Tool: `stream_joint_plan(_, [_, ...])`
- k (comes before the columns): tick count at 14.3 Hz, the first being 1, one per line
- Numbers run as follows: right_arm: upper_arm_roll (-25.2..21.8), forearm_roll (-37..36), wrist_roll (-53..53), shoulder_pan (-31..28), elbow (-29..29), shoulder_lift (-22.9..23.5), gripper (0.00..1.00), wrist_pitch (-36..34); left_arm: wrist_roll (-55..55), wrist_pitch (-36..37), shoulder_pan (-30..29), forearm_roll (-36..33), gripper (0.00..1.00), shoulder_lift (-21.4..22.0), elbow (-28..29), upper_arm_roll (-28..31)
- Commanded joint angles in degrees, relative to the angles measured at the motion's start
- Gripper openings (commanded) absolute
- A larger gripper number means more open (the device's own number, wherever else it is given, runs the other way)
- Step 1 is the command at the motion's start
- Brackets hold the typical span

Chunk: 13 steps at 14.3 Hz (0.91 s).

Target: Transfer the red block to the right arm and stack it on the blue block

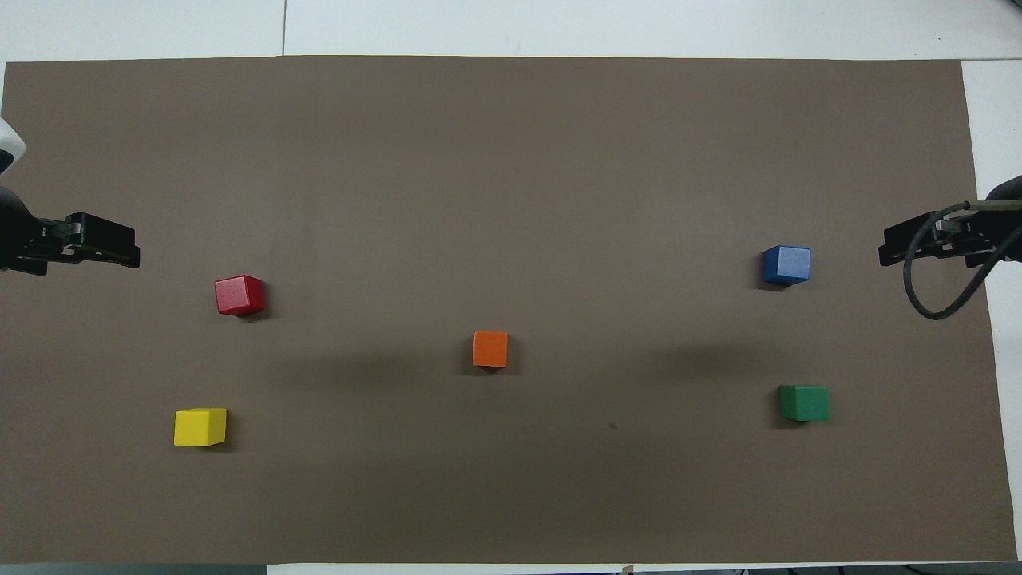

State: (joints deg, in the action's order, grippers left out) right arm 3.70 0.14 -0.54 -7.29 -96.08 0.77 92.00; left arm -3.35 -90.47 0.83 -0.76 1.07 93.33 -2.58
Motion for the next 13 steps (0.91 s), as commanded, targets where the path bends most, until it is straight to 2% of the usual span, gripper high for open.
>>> stream_joint_plan(1, [0.25, 1.18, -2.01, -1.06, -1.48, -1.3, 1.0, 1.25, -0.34, -1.29, -0.21, 0.4, 1.0, -0.01, 0.18, -0.06])
stream_joint_plan(8, [0.25, 1.79, -2.19, -0.62, 0.36, -1.65, 1.0, 0.73, -0.78, -0.42, -0.21, 0.4, 1.0, -0.01, 0.01, -0.06])
stream_joint_plan(11, [-1.32, 16.95, -7.09, -2.89, 4.66, -1.65, 1.0, -3.21, -0.87, -2.42, 0.14, 0.4, 1.0, 0.51, 1.05, -0.15])
stream_joint_plan(13, [-3.08, 30.65, -13.06, -6.05, 4.5, -1.91, 1.0, -4.54, -0.52, -6.2, 0.05, 0.4, 1.0, 1.31, 4.13, -0.24])
